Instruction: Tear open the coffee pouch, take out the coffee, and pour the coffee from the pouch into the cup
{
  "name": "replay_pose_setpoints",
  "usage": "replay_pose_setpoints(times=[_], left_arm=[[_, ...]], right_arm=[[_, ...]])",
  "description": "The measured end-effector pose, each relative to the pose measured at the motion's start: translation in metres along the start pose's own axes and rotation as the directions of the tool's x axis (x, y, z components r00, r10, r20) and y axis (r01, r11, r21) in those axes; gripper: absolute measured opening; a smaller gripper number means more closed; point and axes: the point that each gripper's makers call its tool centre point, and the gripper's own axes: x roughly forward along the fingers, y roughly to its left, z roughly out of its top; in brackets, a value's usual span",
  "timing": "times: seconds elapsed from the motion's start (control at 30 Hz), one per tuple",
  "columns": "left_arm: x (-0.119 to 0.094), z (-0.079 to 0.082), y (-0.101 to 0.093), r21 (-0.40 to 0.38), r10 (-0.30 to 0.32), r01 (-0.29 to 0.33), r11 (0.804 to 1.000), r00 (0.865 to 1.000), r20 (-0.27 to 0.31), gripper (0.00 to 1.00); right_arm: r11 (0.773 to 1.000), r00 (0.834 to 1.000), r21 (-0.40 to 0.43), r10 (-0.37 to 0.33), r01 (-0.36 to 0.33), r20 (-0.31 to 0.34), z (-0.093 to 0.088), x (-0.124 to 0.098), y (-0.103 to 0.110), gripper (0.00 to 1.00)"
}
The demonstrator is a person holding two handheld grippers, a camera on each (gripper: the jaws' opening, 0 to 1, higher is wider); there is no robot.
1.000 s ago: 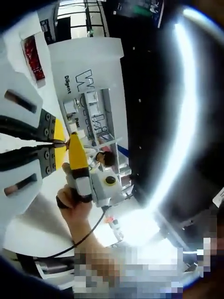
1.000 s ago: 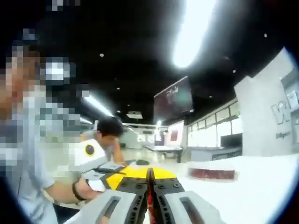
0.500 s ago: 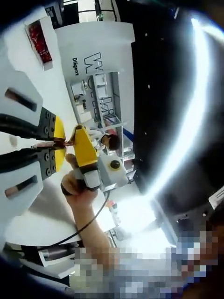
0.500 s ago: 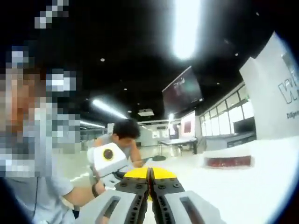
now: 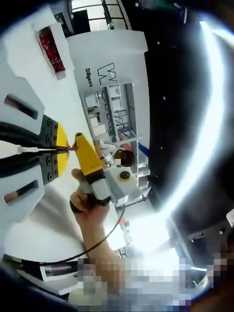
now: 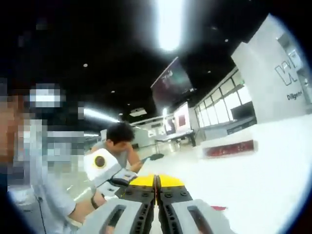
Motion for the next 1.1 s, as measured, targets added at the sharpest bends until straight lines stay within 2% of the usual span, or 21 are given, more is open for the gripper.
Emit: replay_pose_setpoints(times=[0.07, 0.13, 0.2, 0.27, 0.33, 0.43, 0.47, 0.5, 0.57, 0.63, 0.67, 0.87, 0.97, 1.0, 1.07, 1.1], left_arm=[[-0.001, 0.003, -0.002, 0.046, 0.02, -0.021, 0.999, 1.0, 0.015, 0.02], [-0.001, 0.003, -0.001, 0.027, 0.019, -0.02, 0.999, 1.0, 0.016, 0.02], [0.0, 0.001, -0.001, -0.008, 0.003, -0.003, 1.0, 1.0, 0.006, 0.02], [0.0, 0.001, 0.0, -0.008, 0.006, -0.006, 1.0, 1.0, 0.01, 0.02], [-0.002, 0.003, 0.0, -0.015, 0.006, -0.005, 1.0, 1.0, 0.024, 0.02], [-0.002, 0.003, 0.0, -0.038, 0.002, -0.001, 0.999, 1.0, 0.025, 0.02], [0.0, 0.0, 0.0, -0.02, 0.017, -0.017, 1.0, 1.0, 0.002, 0.02], [0.0, 0.002, -0.003, -0.013, 0.017, -0.017, 1.0, 1.0, 0.009, 0.02], [0.001, -0.001, 0.0, 0.001, 0.033, -0.033, 0.999, 0.999, -0.009, 0.02], [0.0, -0.001, 0.003, -0.018, 0.037, -0.038, 0.999, 0.999, -0.008, 0.02], [0.0, -0.001, 0.003, -0.022, 0.04, -0.04, 0.999, 0.999, -0.01, 0.02], [0.002, -0.003, 0.003, -0.004, 0.047, -0.047, 0.999, 0.999, -0.023, 0.02], [0.003, -0.005, 0.003, -0.005, 0.044, -0.045, 0.999, 0.998, -0.033, 0.02], [0.003, -0.006, 0.003, 0.003, 0.049, -0.049, 0.999, 0.998, -0.038, 0.01], [0.005, -0.006, 0.002, 0.018, 0.048, -0.048, 0.999, 0.998, -0.041, 0.02], [0.005, -0.007, 0.002, 0.021, 0.046, -0.045, 0.999, 0.998, -0.043, 0.03]], right_arm=[[0.998, 0.999, 0.063, -0.02, 0.019, 0.026, 0.005, -0.002, -0.004, 0.01], [0.99, 0.999, 0.137, -0.04, 0.037, 0.02, 0.003, -0.006, -0.013, 0.01], [0.997, 0.999, 0.074, -0.038, 0.038, 0.006, 0.001, -0.006, -0.012, 0.01], [0.999, 0.999, 0.023, -0.026, 0.026, 0.035, 0.006, -0.004, -0.004, 0.0], [0.998, 0.998, 0.061, 0.019, -0.023, 0.058, 0.01, -0.004, 0.003, 0.01], [0.998, 0.998, 0.034, -0.055, 0.055, 0.009, 0.002, -0.007, -0.012, 0.0], [0.996, 0.996, 0.005, -0.085, 0.085, 0.02, 0.006, -0.007, -0.013, 0.0], [0.994, 0.995, -0.036, -0.098, 0.099, 0.01, 0.005, -0.007, -0.012, 0.0], [0.977, 0.988, -0.154, -0.154, 0.151, -0.008, 0.004, -0.005, -0.013, 0.0], [0.983, 0.988, -0.106, -0.153, 0.151, -0.007, 0.004, -0.004, -0.016, 0.0], [0.976, 0.982, -0.12, -0.187, 0.184, -0.014, 0.004, -0.006, -0.023, 0.0], [0.957, 0.967, -0.16, -0.252, 0.244, -0.035, -0.002, -0.006, -0.029, 0.0], [0.925, 0.951, -0.257, -0.304, 0.28, -0.057, -0.006, -0.005, -0.032, 0.0], [0.891, 0.935, -0.334, -0.348, 0.308, -0.068, -0.007, -0.006, -0.034, 0.0], [0.84, 0.921, -0.442, -0.382, 0.315, -0.07, -0.008, -0.004, -0.032, 0.0], [0.824, 0.919, -0.463, -0.391, 0.327, -0.048, -0.005, -0.003, -0.03, 0.0]])
